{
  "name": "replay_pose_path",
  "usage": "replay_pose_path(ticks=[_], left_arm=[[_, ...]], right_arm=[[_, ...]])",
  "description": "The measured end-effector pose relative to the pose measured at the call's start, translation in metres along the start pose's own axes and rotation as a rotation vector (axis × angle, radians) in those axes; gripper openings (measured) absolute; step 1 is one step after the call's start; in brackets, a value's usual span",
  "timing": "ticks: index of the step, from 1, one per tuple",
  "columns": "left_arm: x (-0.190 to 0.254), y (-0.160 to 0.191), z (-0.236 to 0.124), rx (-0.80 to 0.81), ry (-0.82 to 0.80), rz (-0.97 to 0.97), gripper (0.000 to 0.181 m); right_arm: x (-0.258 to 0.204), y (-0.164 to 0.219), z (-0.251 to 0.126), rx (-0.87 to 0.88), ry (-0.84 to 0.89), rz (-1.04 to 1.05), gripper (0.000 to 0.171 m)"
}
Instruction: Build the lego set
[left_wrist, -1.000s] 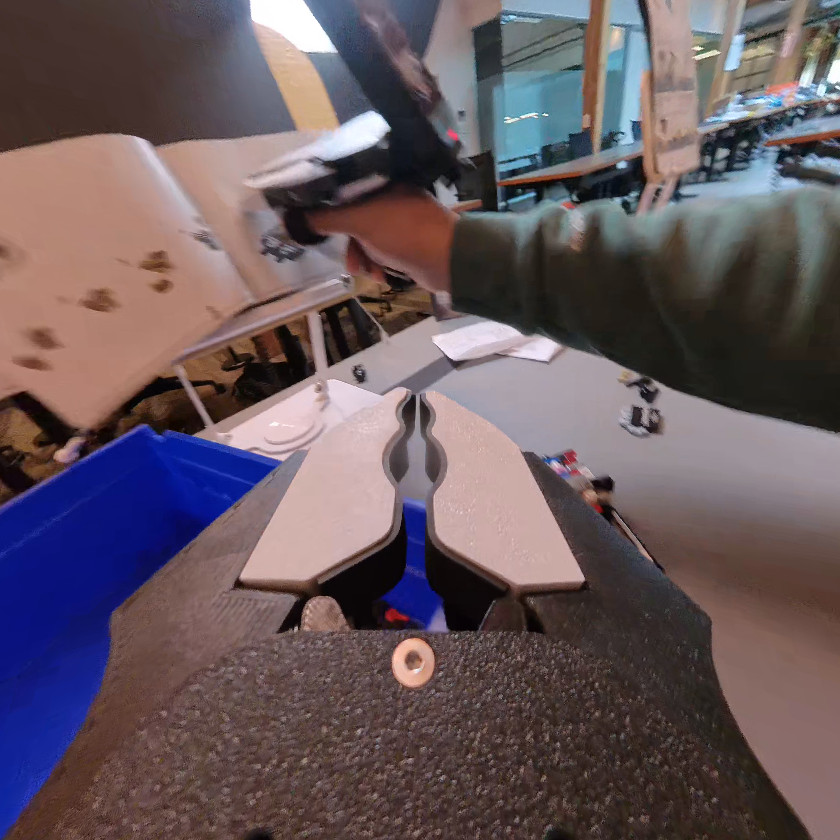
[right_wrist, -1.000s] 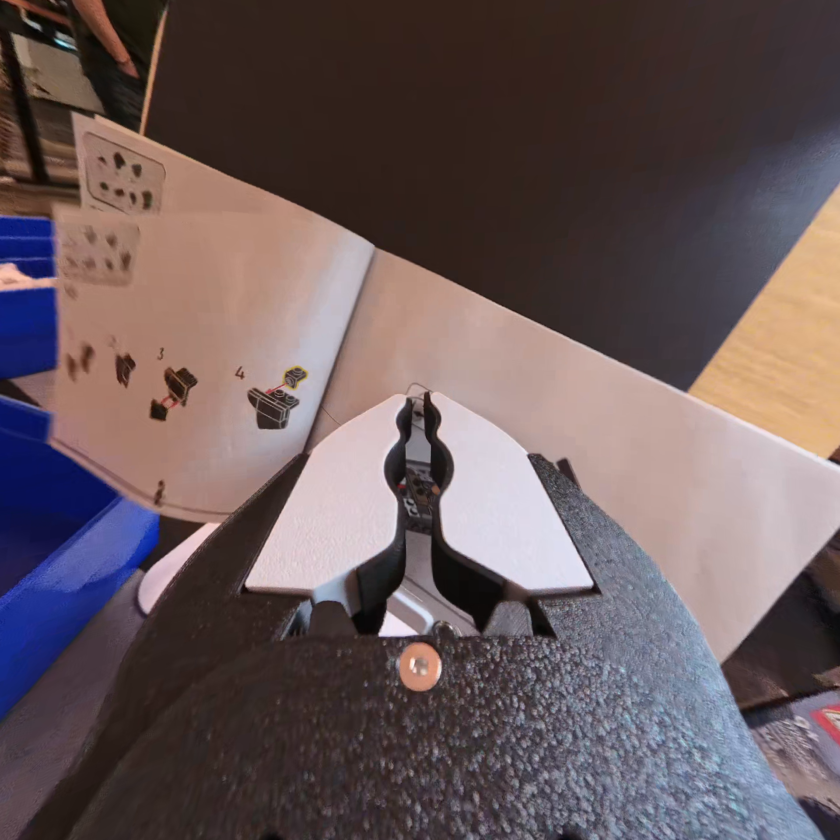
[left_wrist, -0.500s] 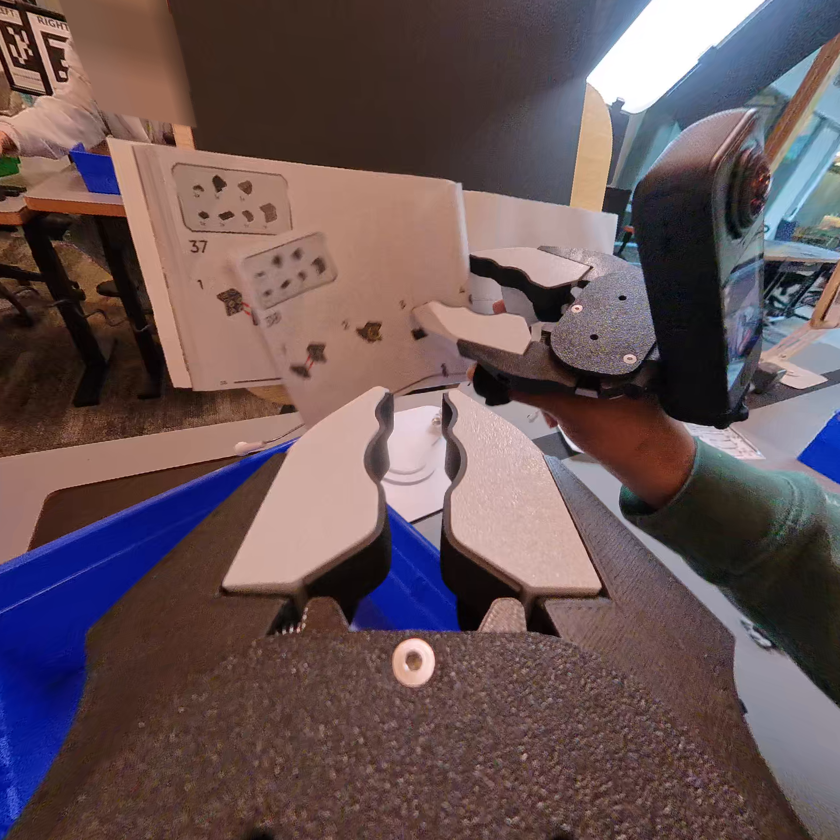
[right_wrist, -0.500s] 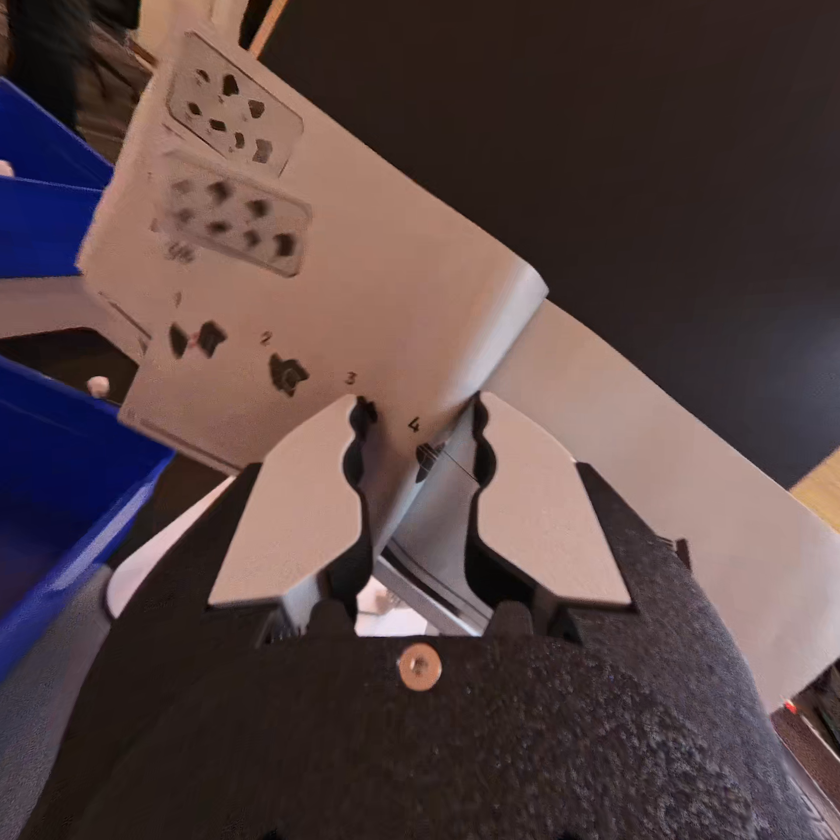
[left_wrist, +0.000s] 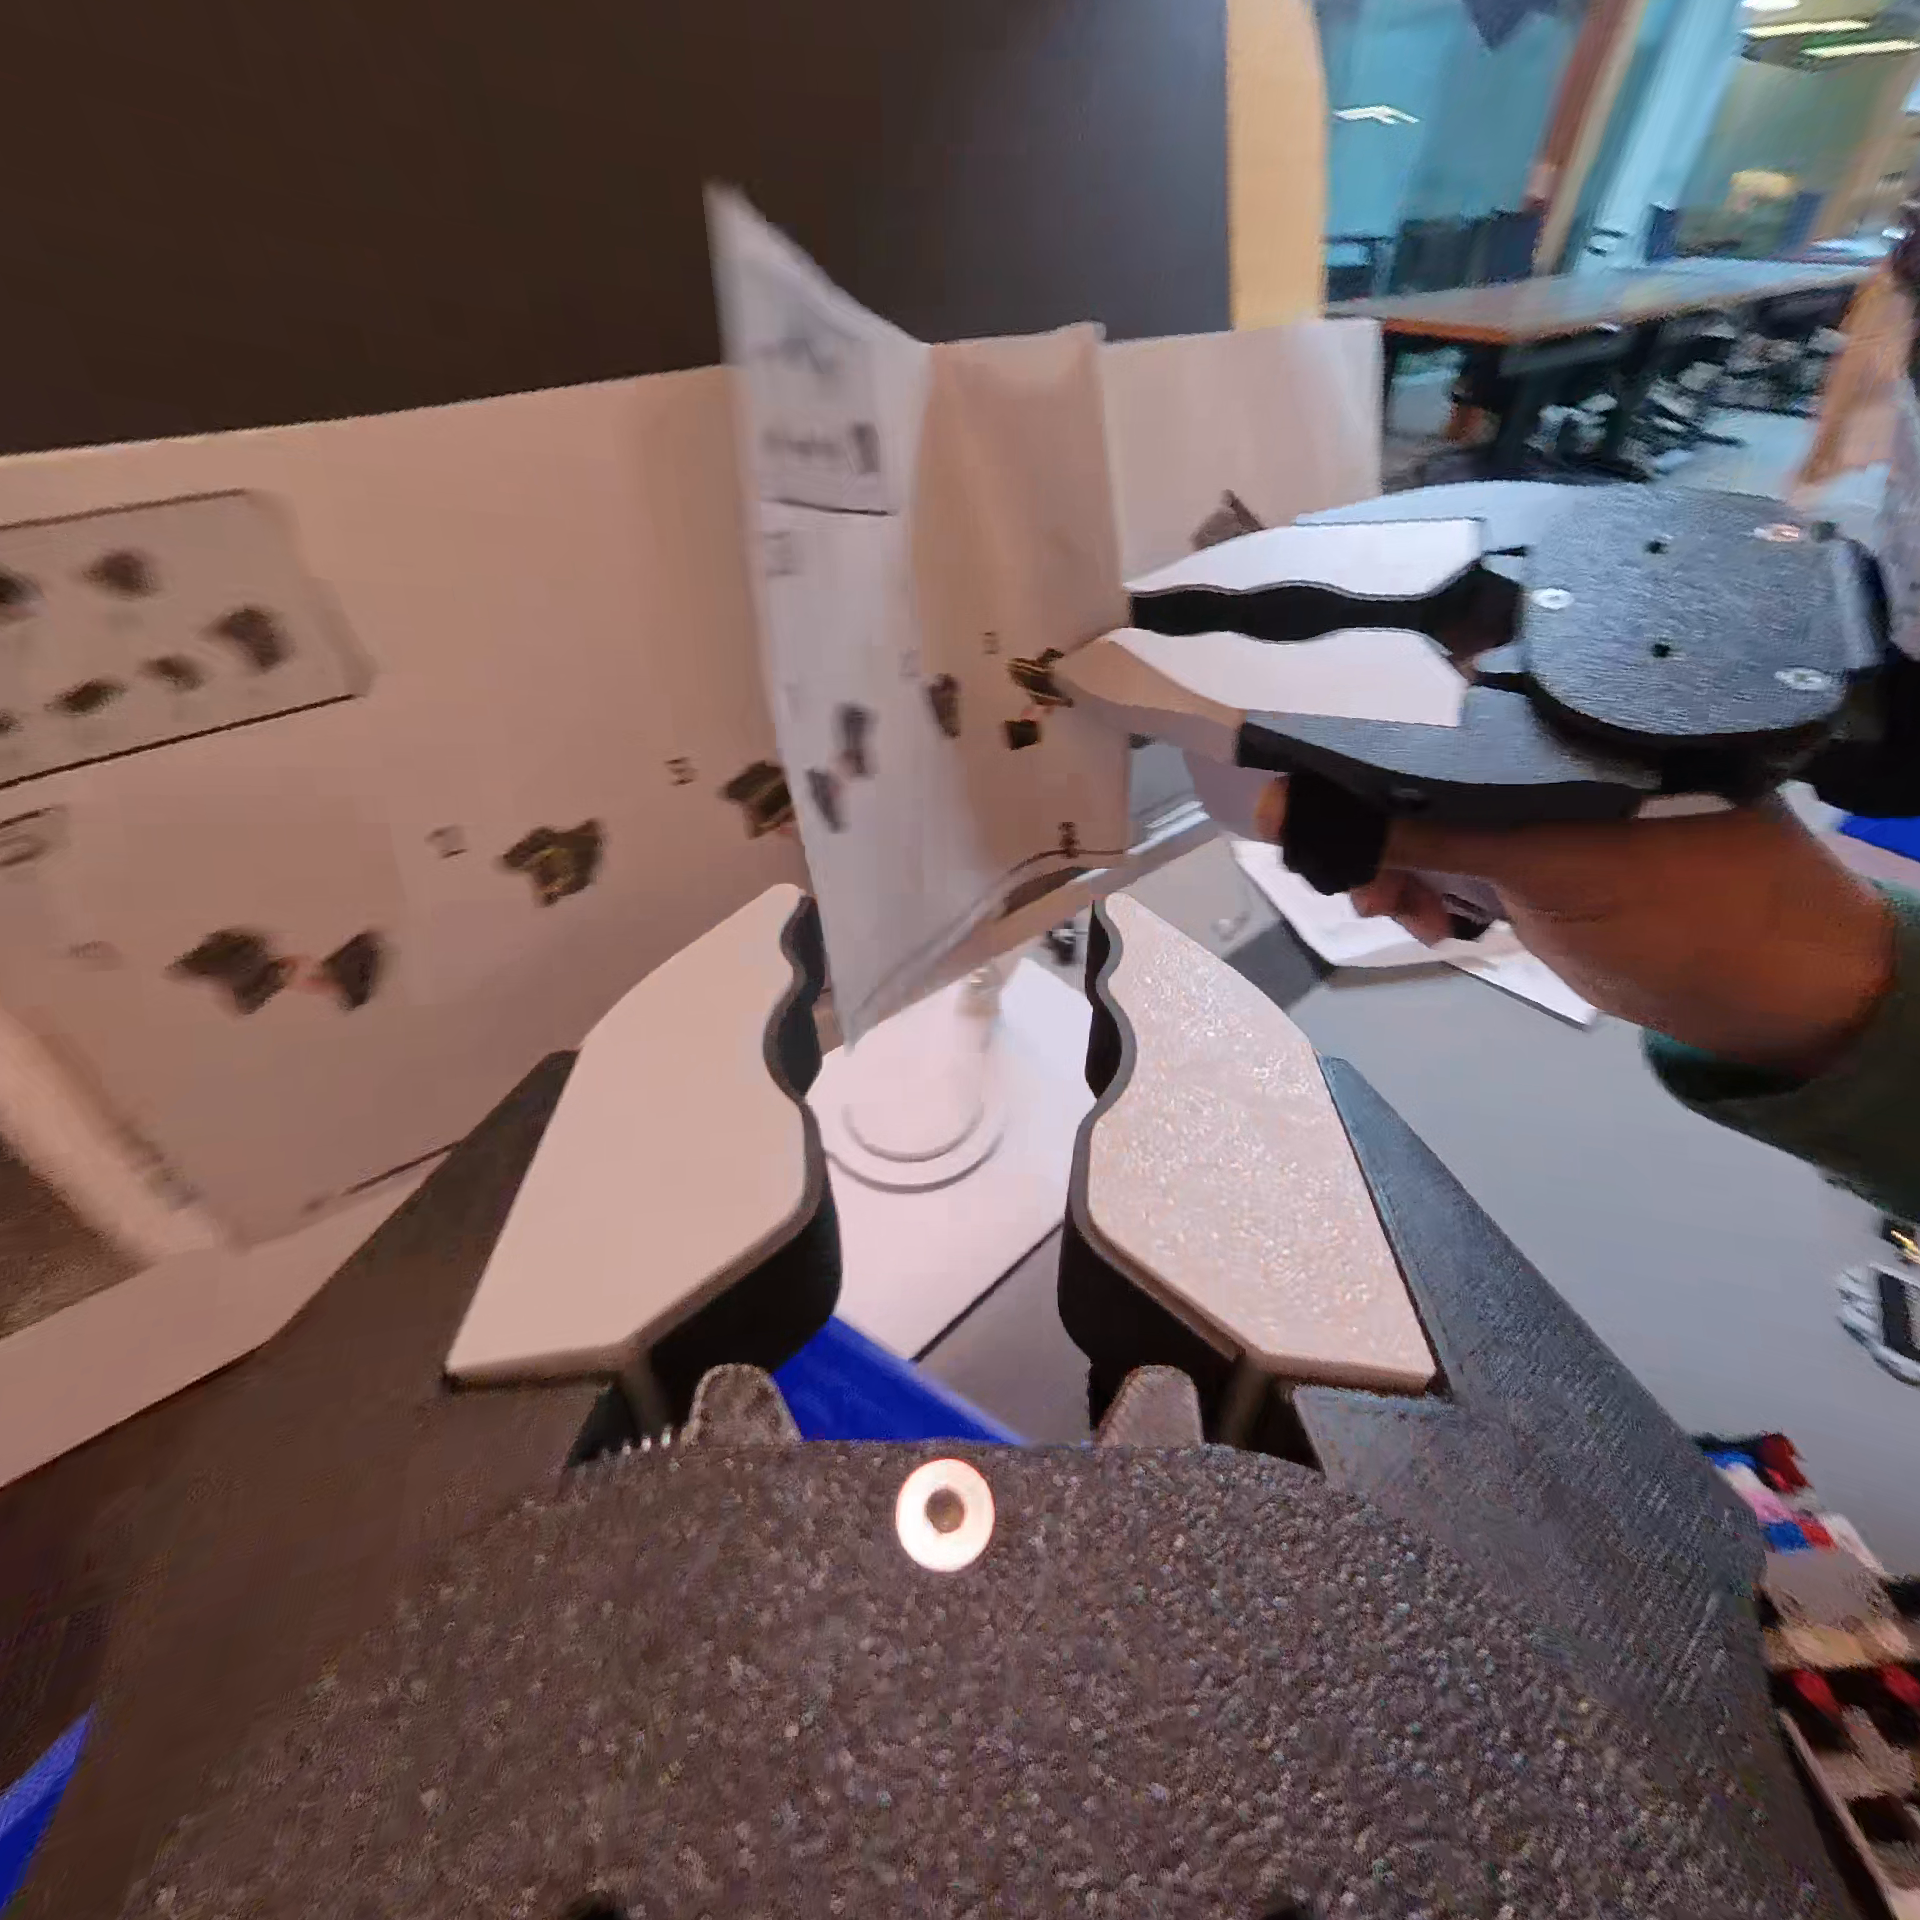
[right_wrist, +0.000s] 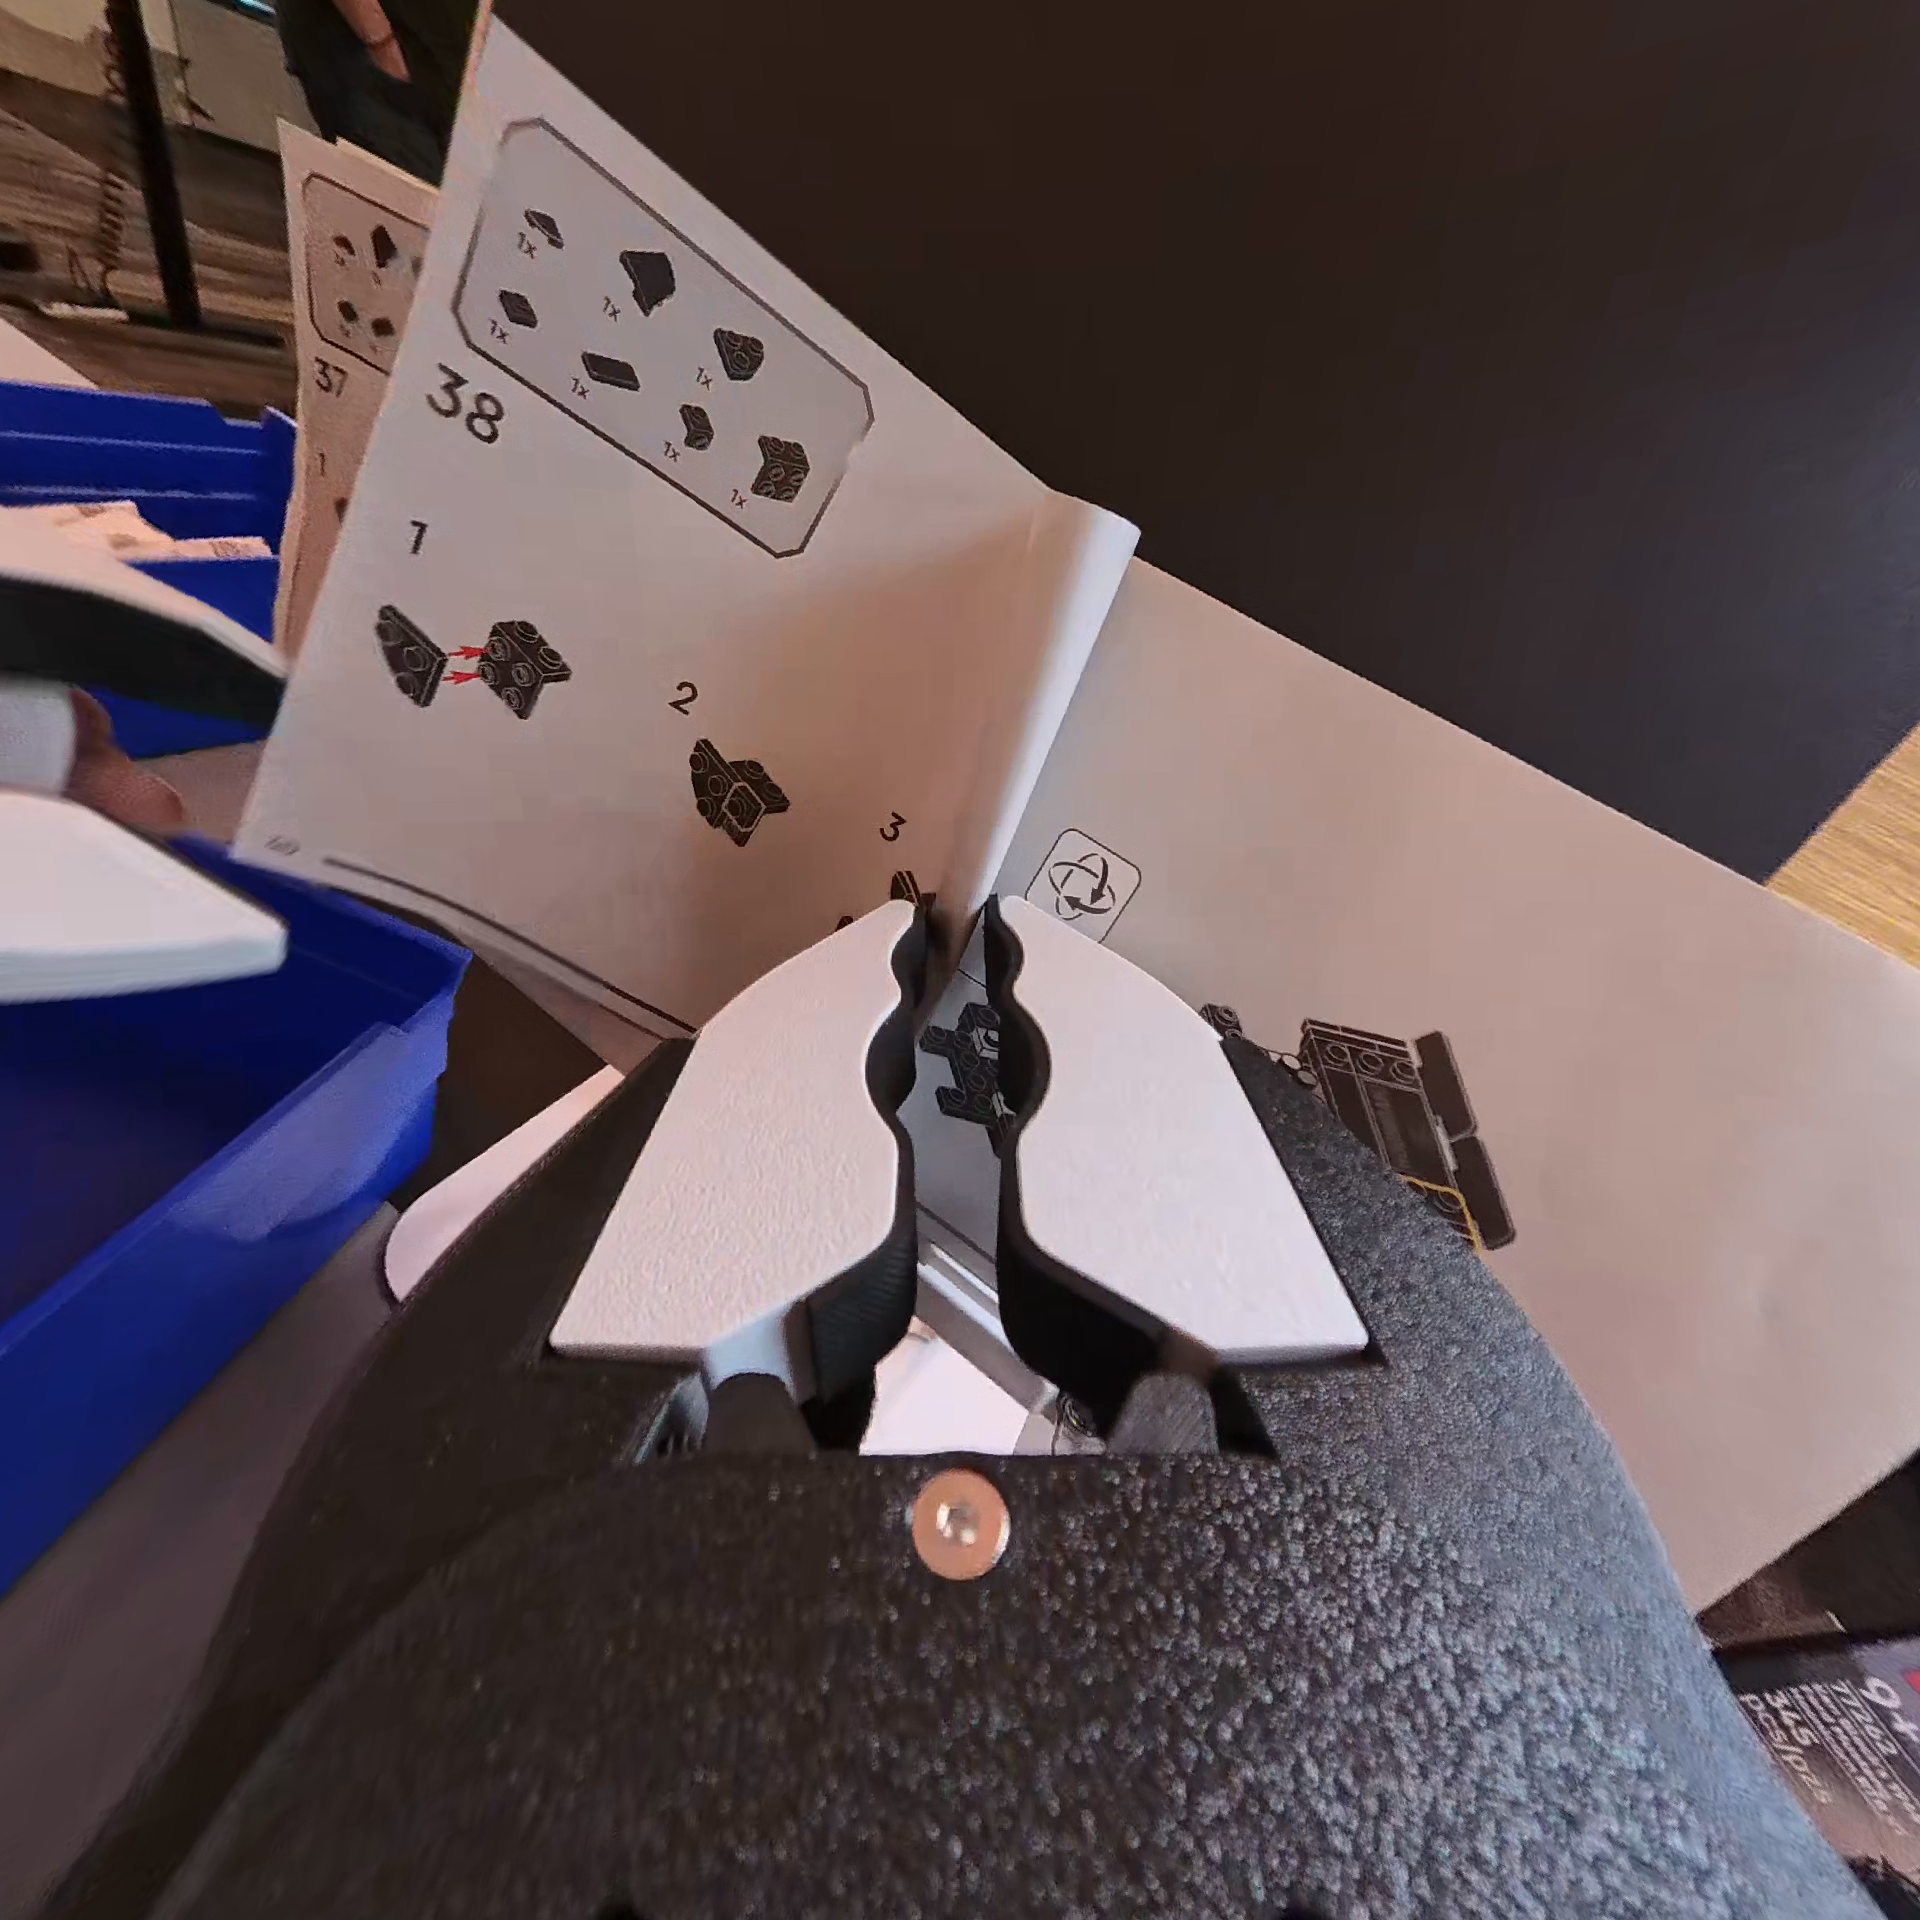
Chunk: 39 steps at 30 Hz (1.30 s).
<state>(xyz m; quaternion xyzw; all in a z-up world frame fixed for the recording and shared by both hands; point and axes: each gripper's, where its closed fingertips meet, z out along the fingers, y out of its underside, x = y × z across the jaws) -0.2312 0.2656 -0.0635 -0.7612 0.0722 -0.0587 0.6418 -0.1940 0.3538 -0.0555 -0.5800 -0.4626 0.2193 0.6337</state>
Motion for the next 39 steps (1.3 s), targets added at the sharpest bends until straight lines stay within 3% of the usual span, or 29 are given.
replay_pose_path(ticks=[2, 4, 5, 9, 12, 15, 19, 22, 25, 28, 32, 39], left_arm=[[0.008, 0.002, 0.012, -0.030, 0.014, 0.025, 0.036], [0.012, 0.007, 0.021, -0.071, -0.018, 0.102, 0.005], [0.017, 0.006, 0.024, -0.067, -0.018, 0.138, 0.000], [0.045, 0.000, 0.024, -0.031, 0.000, 0.220, 0.000], [0.065, -0.003, 0.025, -0.003, 0.026, 0.260, 0.000], [0.077, -0.003, 0.030, 0.012, 0.038, 0.281, 0.000], [0.089, 0.002, 0.041, 0.007, 0.067, 0.255, 0.000], [0.101, 0.004, 0.046, 0.016, 0.074, 0.276, 0.000], [0.110, 0.005, 0.050, 0.020, 0.084, 0.286, 0.000], [0.118, 0.007, 0.050, 0.022, 0.102, 0.296, 0.000], [0.118, 0.013, 0.039, -0.012, 0.154, 0.257, 0.028], [0.066, 0.019, 0.036, -0.066, 0.040, 0.172, 0.021]], right_arm=[[0.001, 0.001, 0.001, -0.005, -0.004, 0.015, 0.010], [0.002, 0.002, 0.000, -0.009, -0.015, 0.043, 0.011], [0.004, 0.002, -0.002, -0.012, -0.014, 0.062, 0.013], [0.009, -0.008, -0.035, 0.074, -0.068, 0.162, 0.028], [-0.004, -0.026, -0.078, 0.196, -0.228, 0.274, 0.041], [-0.007, -0.037, -0.108, 0.251, -0.289, 0.316, 0.042], [-0.011, -0.044, -0.115, 0.198, -0.350, 0.366, 0.063], [-0.014, -0.045, -0.110, 0.161, -0.300, 0.305, 0.065], [-0.003, -0.035, -0.104, 0.098, -0.142, 0.233, 0.050], [0.012, -0.029, -0.108, 0.092, -0.030, 0.156, 0.000], [0.048, -0.025, -0.104, 0.039, 0.019, 0.107, 0.000], [0.113, 0.011, -0.070, -0.105, 0.067, 0.098, 0.000]])
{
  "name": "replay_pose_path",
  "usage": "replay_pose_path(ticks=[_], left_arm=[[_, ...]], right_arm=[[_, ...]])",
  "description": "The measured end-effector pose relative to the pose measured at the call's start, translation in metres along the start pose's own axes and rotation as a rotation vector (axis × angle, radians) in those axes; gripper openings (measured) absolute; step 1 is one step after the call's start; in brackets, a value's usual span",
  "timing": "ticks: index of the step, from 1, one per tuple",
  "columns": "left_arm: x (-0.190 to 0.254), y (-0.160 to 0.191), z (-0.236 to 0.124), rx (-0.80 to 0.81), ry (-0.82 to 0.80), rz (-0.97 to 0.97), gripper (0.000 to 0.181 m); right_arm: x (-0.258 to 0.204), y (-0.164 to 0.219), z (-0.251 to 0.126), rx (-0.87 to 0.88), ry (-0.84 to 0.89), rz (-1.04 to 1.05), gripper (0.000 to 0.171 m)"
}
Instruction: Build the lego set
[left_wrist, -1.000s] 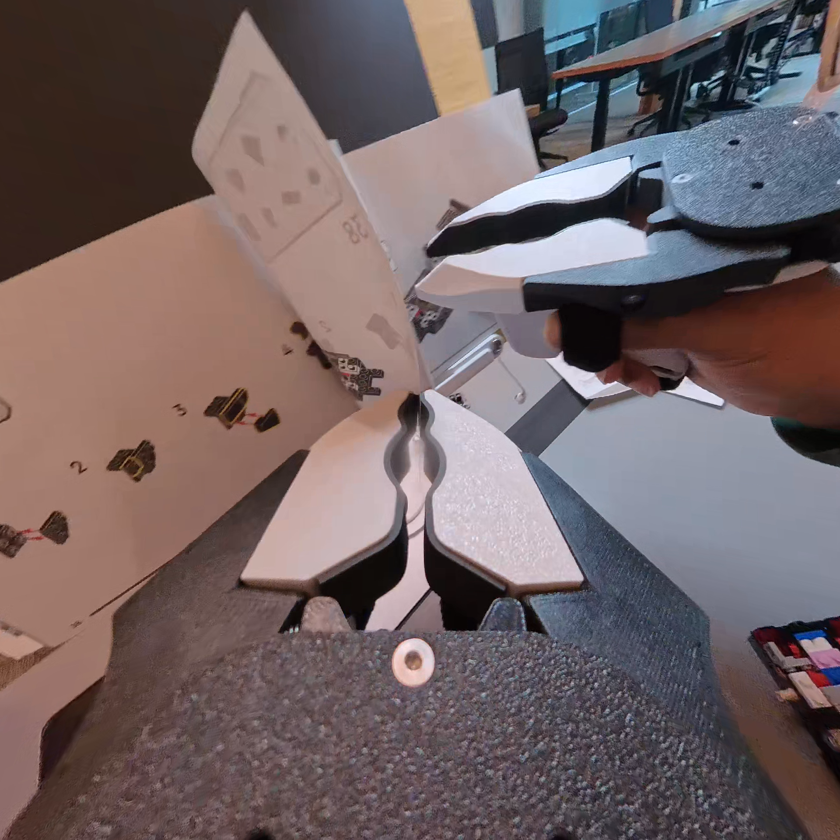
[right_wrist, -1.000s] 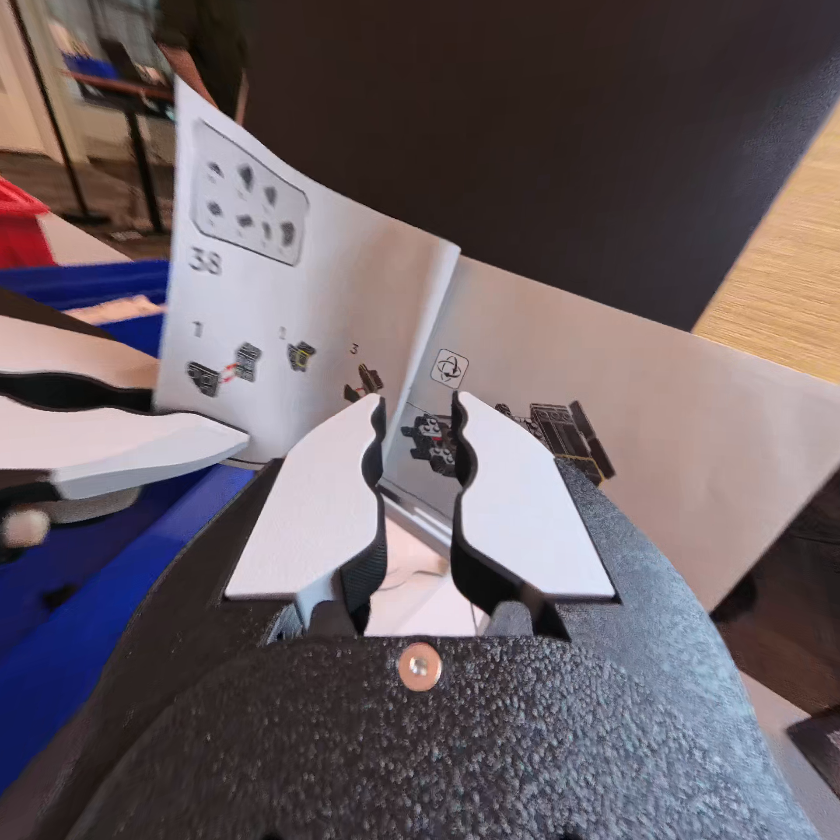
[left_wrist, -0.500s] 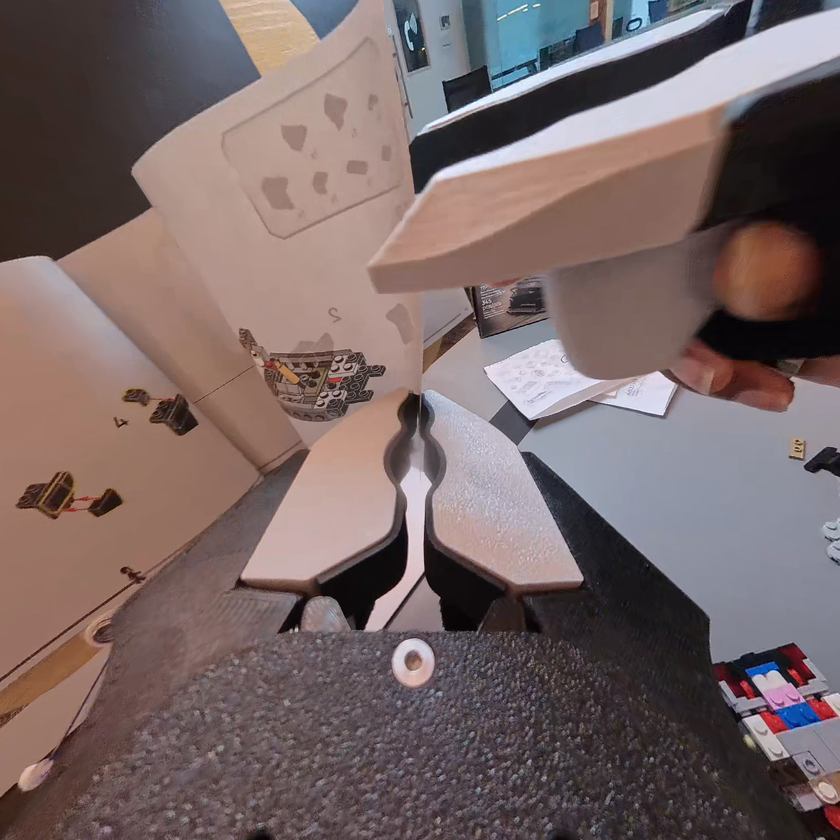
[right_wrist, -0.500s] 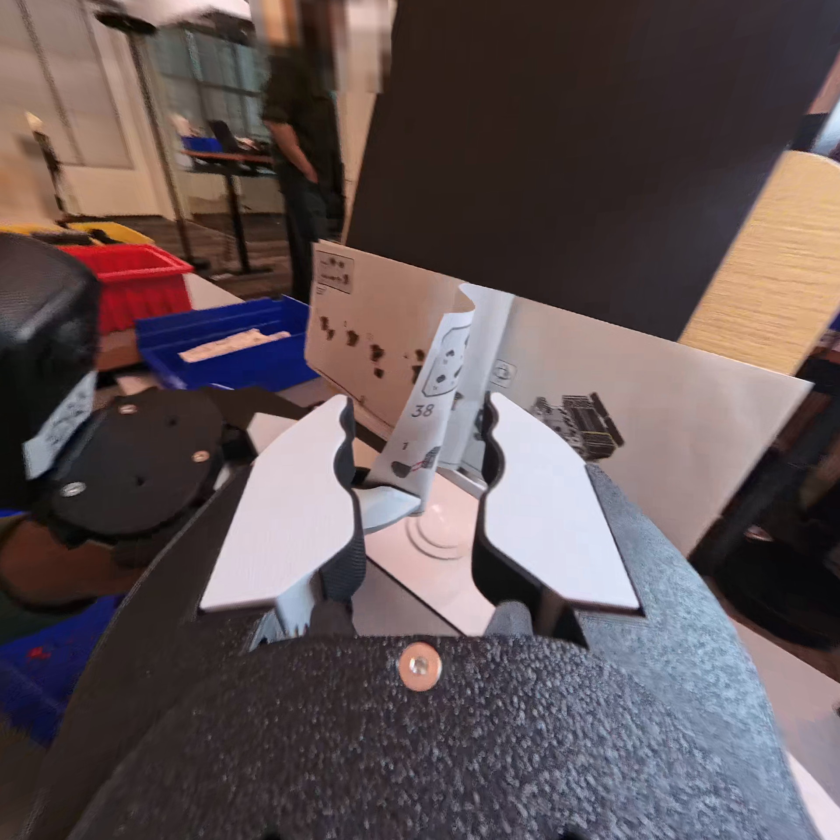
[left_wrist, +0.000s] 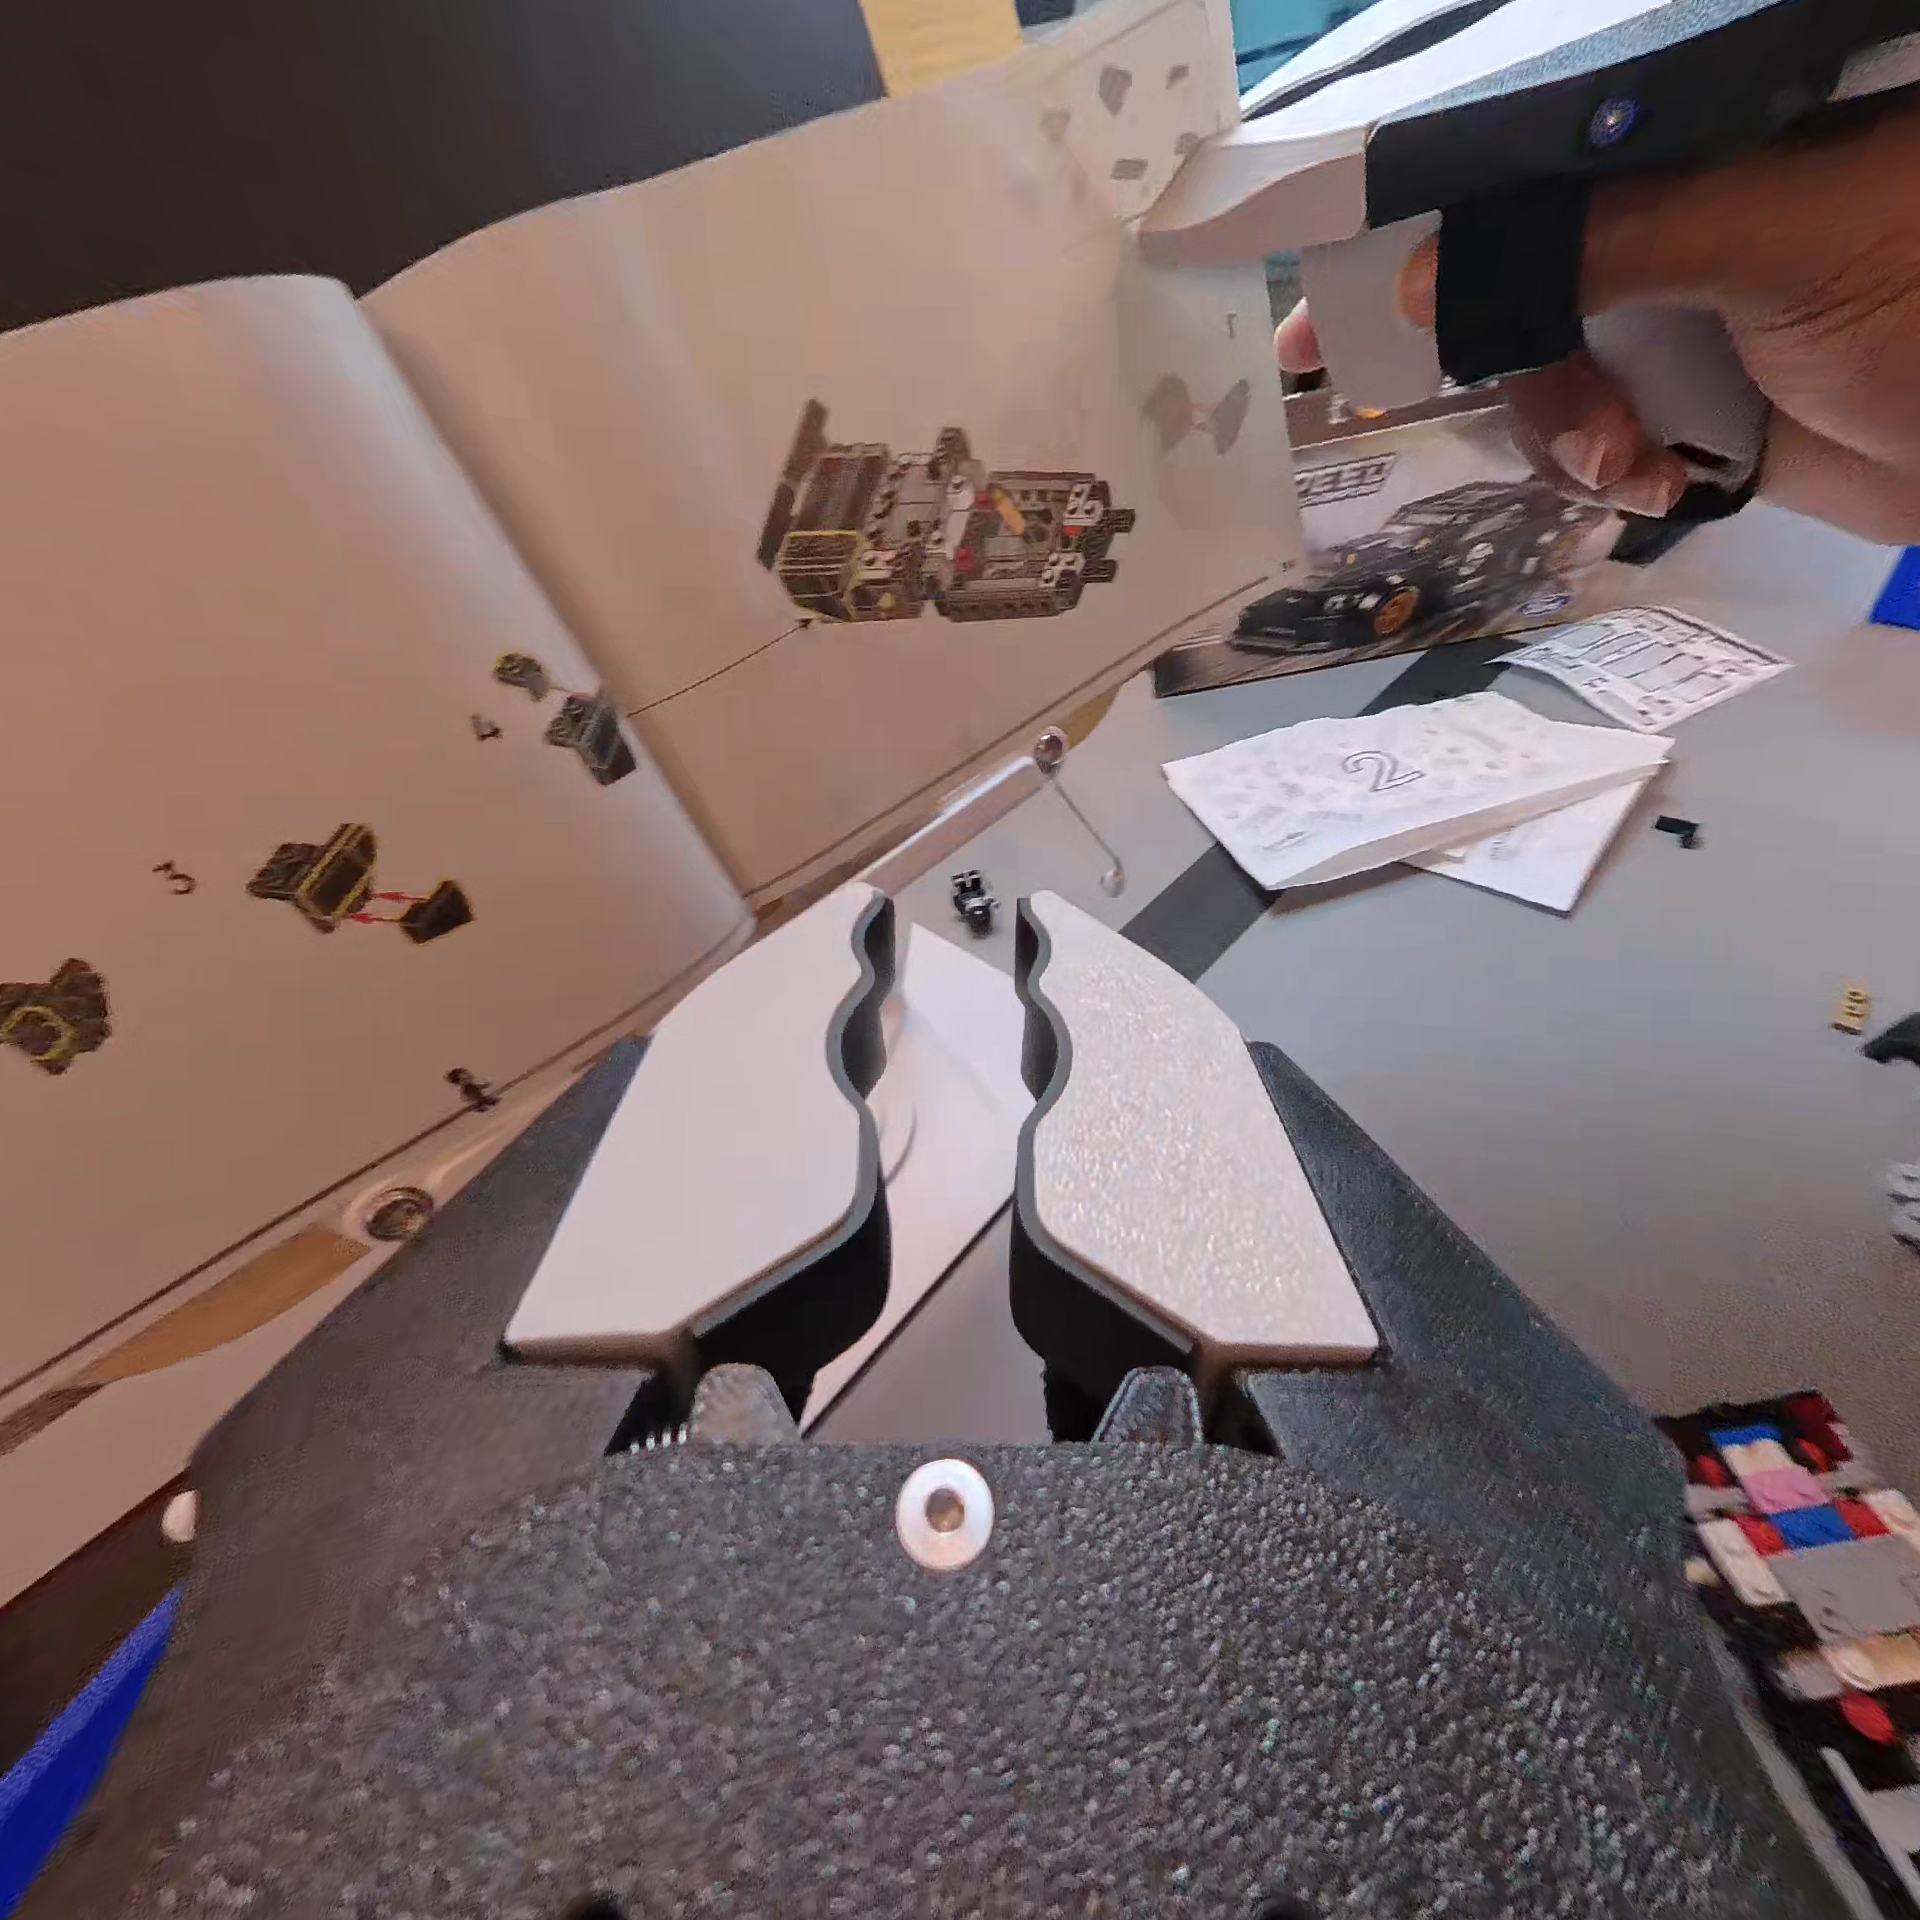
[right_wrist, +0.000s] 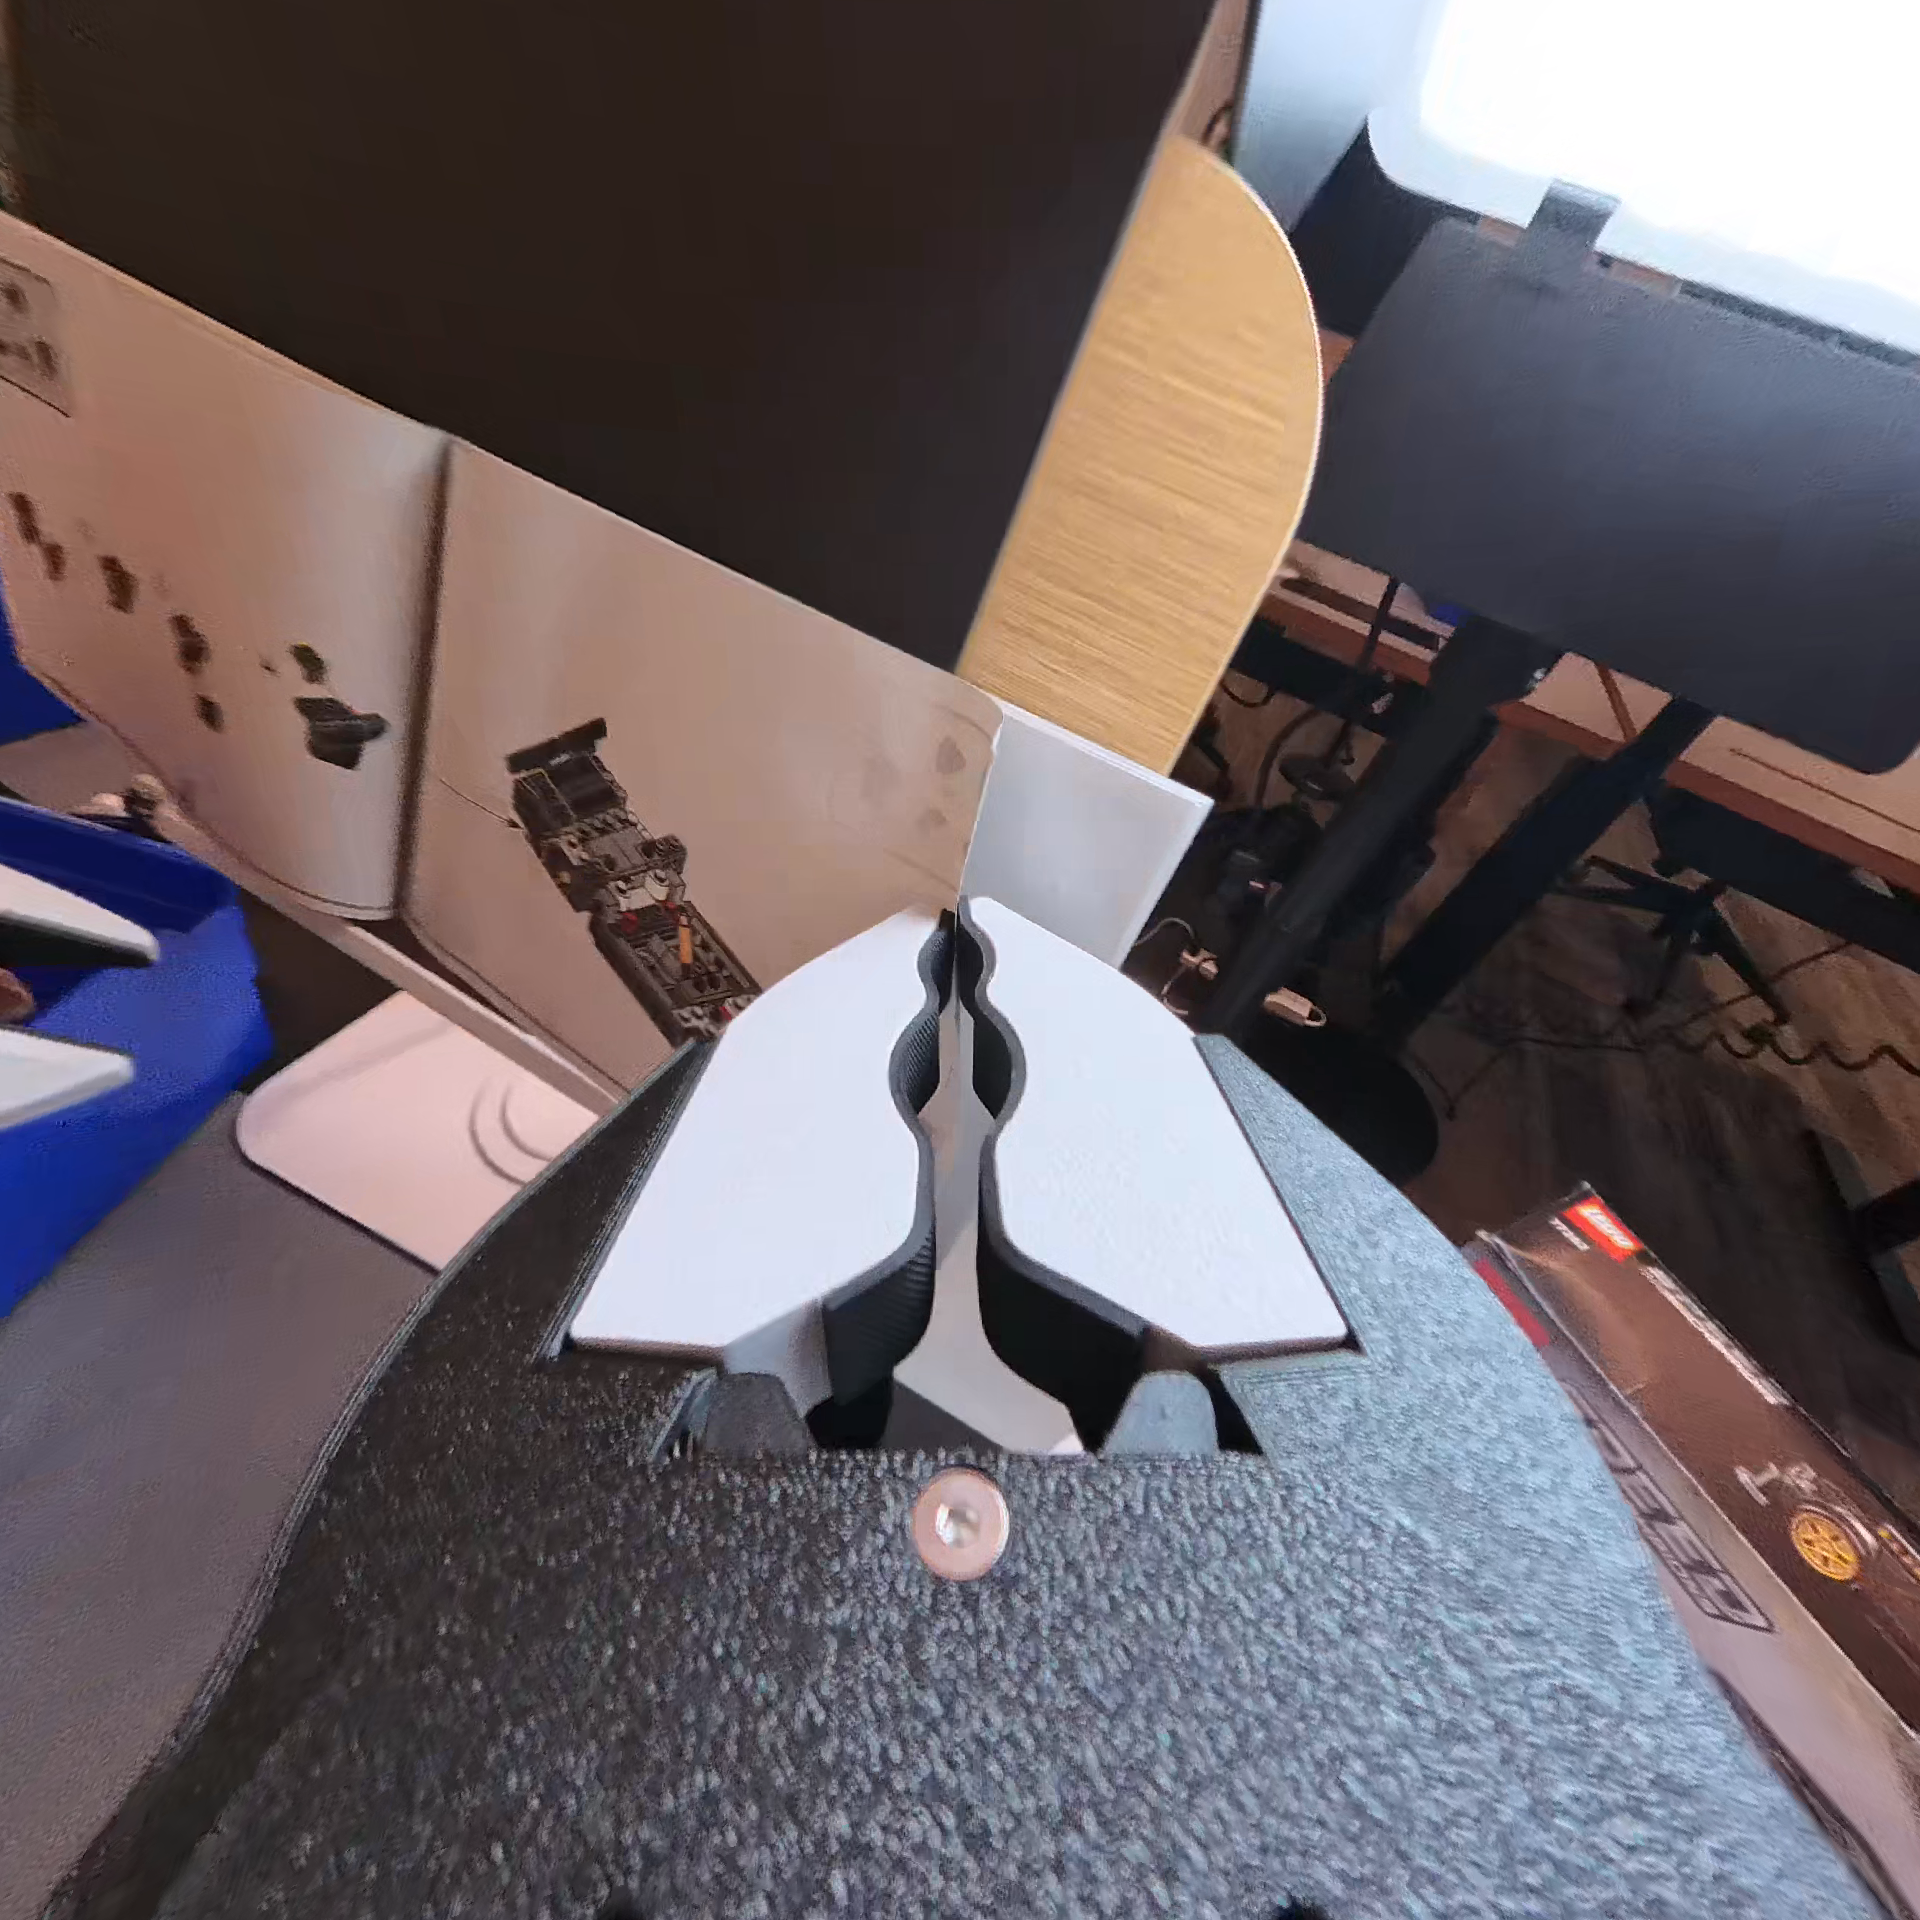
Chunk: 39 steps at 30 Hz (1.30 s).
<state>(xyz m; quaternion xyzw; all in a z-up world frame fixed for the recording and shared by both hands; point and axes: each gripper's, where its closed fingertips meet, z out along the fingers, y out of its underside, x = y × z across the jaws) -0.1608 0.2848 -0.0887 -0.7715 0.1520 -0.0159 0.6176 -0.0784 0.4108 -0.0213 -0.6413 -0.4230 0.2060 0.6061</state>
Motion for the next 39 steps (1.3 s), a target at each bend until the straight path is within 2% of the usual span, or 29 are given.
replay_pose_path(ticks=[5, 7, 10, 12, 14, 16, 18, 20, 22, 24, 28, 33, 36, 39], left_arm=[[-0.017, 0.000, 0.022, -0.066, -0.101, 0.155, 0.019], [-0.024, 0.000, 0.033, -0.105, -0.137, 0.189, 0.018], [-0.032, 0.003, 0.043, -0.147, -0.170, 0.177, 0.017], [-0.036, 0.005, 0.046, -0.153, -0.179, 0.164, 0.016], [-0.037, 0.005, 0.047, -0.147, -0.183, 0.166, 0.014], [-0.038, 0.004, 0.049, -0.138, -0.187, 0.167, 0.012], [-0.040, 0.004, 0.050, -0.137, -0.198, 0.162, 0.009], [-0.045, 0.004, 0.048, -0.143, -0.221, 0.167, 0.004], [-0.050, 0.005, 0.046, -0.139, -0.235, 0.182, 0.000], [-0.055, 0.008, 0.041, -0.141, -0.233, 0.180, 0.000], [-0.060, 0.008, 0.031, -0.099, -0.202, 0.156, 0.000], [-0.068, 0.013, 0.014, -0.070, -0.205, 0.122, 0.006], [-0.081, 0.014, -0.009, -0.031, -0.235, 0.064, 0.012], [-0.098, 0.015, -0.032, 0.015, -0.279, -0.010, 0.014]], right_arm=[[0.015, 0.022, 0.016, -0.026, 0.059, -0.034, 0.002], [0.022, 0.027, 0.018, -0.029, 0.115, -0.079, 0.008], [0.038, 0.031, 0.011, -0.041, 0.223, -0.095, 0.012], [0.042, 0.019, -0.006, 0.029, 0.275, -0.070, 0.012], [0.015, -0.012, -0.026, 0.190, 0.238, -0.137, 0.012], [-0.042, -0.031, -0.032, 0.280, 0.080, -0.268, 0.002], [-0.086, -0.020, -0.016, 0.204, -0.037, -0.365, 0.000], [-0.104, 0.006, 0.010, 0.085, -0.085, -0.373, 0.000], [-0.092, 0.035, 0.034, -0.032, -0.049, -0.341, 0.000], [-0.074, 0.054, 0.044, -0.074, -0.016, -0.283, 0.000], [-0.052, 0.059, 0.037, -0.037, 0.000, -0.183, 0.000], [-0.050, 0.064, 0.033, -0.068, -0.006, -0.134, 0.000], [-0.060, 0.043, 0.022, 0.006, 0.004, -0.139, 0.016], [-0.101, 0.007, 0.021, 0.102, -0.046, -0.137, 0.039]])
